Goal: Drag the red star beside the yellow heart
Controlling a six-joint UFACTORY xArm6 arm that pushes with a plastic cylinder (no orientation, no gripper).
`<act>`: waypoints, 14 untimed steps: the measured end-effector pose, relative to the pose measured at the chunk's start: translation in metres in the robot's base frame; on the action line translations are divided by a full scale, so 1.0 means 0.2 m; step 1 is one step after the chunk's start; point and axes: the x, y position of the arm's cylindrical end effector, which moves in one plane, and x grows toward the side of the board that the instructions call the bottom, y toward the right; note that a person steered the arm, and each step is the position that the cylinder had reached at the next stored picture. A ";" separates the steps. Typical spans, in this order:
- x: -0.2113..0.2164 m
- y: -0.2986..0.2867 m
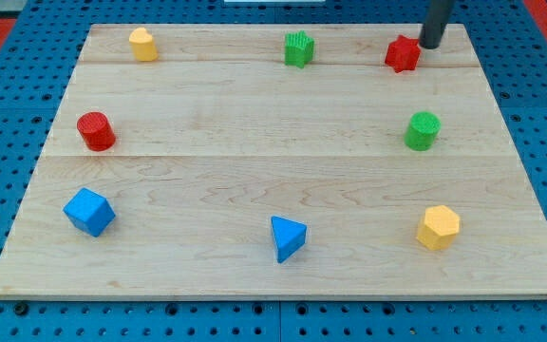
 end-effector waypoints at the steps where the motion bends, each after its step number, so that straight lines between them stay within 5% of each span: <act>1: 0.23 -0.10; 2: 0.40 -0.18; 3: 0.36 -0.51; 6: 0.12 -0.36; 8: 0.34 -0.75; 12: 0.46 -1.24; 14: 0.11 -1.54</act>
